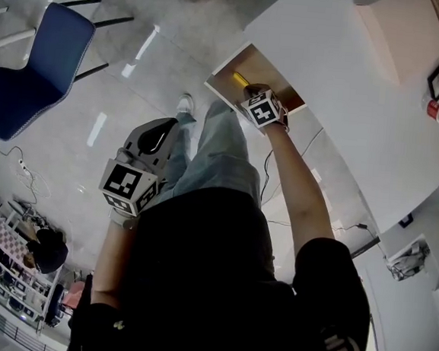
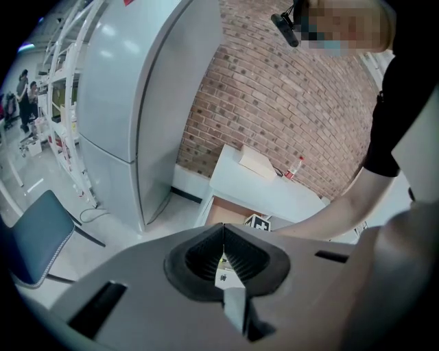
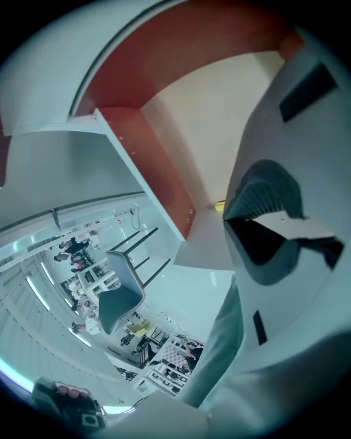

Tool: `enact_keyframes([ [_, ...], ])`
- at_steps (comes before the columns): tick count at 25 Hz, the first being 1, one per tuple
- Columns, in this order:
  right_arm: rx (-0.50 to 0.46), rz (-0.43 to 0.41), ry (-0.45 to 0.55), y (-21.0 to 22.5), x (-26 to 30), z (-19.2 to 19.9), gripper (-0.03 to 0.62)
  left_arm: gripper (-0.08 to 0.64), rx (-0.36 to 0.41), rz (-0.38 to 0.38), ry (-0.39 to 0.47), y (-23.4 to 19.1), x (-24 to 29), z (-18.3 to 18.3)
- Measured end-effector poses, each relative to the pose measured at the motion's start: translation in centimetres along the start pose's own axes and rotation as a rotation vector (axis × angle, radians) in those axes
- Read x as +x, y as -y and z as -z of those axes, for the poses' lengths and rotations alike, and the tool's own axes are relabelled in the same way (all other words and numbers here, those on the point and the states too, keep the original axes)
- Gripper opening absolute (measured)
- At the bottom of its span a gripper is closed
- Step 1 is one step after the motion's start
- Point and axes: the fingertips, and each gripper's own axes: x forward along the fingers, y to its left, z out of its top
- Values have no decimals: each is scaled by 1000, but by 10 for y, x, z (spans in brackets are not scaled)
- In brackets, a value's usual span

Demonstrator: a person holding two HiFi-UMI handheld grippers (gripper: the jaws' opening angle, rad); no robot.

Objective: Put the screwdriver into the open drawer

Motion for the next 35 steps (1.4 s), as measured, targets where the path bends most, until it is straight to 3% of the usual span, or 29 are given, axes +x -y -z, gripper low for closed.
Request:
enact_keyframes([
  [21, 26, 37, 411, -86, -197, -128, 9, 5, 58, -25, 205, -6, -53, -55],
  [35, 54, 173, 661, -112, -345, -166, 9, 5, 149, 47, 320, 10, -91, -113],
])
